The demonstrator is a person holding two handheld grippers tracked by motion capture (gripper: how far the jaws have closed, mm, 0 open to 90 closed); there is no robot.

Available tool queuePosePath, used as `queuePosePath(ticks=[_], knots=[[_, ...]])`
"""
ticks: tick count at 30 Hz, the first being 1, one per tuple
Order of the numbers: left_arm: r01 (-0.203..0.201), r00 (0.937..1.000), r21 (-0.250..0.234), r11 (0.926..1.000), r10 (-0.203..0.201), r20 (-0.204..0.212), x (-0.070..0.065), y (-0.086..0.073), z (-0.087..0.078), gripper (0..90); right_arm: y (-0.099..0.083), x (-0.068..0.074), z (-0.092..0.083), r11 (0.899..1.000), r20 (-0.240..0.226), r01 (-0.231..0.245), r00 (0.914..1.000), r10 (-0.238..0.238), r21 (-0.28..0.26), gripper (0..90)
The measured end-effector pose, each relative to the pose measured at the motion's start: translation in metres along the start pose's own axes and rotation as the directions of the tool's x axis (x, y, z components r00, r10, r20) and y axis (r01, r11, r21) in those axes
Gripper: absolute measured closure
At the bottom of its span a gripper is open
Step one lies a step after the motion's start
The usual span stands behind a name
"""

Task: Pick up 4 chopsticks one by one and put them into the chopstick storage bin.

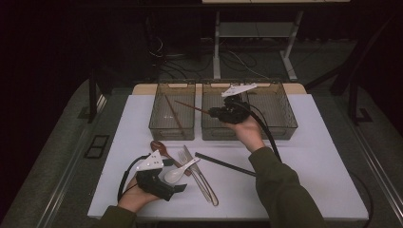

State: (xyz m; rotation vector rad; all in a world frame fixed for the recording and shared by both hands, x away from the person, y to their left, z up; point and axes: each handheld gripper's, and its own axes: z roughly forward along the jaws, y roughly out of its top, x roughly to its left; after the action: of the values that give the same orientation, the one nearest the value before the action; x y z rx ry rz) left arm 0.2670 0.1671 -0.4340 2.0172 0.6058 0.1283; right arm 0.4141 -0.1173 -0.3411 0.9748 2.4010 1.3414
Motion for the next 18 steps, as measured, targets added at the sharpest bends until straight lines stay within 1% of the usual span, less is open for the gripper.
queuePosePath(ticks=[4,8,9,10,13,15,16,18], knots=[[0.003,1.0000,-0.006,1.0000,-0.003,0.002,0.000,0.000,0.000,0.0,0.008,0.001,0.011,1.000,0.014,-0.004,0.9999,0.004,-0.008,84.4],[-0.006,1.0000,-0.004,1.0000,0.006,0.001,0.001,0.000,-0.001,0.0,0.017,0.001,0.023,1.000,0.024,-0.004,0.9997,0.004,-0.004,84.3],[-0.005,1.0000,-0.004,1.0000,0.005,0.001,0.001,0.000,-0.001,0.0,0.019,0.001,0.026,1.000,0.024,-0.008,0.9997,0.008,-0.002,84.4],[-0.013,0.9999,0.001,0.9999,0.013,0.001,0.001,0.000,-0.001,0.0,0.020,0.002,0.030,1.000,0.024,-0.010,0.9997,0.010,0.002,84.3],[-0.009,1.0000,-0.004,0.9999,0.009,0.001,0.001,0.000,-0.001,0.0,0.026,0.003,0.041,1.000,0.029,-0.008,0.9995,0.007,0.018,84.3],[-0.005,1.0000,-0.008,1.0000,0.005,0.000,0.001,0.000,-0.001,0.0,0.029,0.005,0.048,1.000,0.042,-0.007,0.9991,0.006,0.026,84.3],[-0.005,1.0000,-0.007,1.0000,0.005,0.000,0.001,0.000,-0.001,0.0,0.031,0.006,0.052,0.999,0.040,-0.011,0.9991,0.010,0.030,84.3],[-0.004,1.0000,-0.009,1.0000,0.004,0.000,0.001,0.001,-0.001,0.0,0.035,0.007,0.060,0.999,0.056,-0.007,0.9984,0.004,0.039,84.3]])
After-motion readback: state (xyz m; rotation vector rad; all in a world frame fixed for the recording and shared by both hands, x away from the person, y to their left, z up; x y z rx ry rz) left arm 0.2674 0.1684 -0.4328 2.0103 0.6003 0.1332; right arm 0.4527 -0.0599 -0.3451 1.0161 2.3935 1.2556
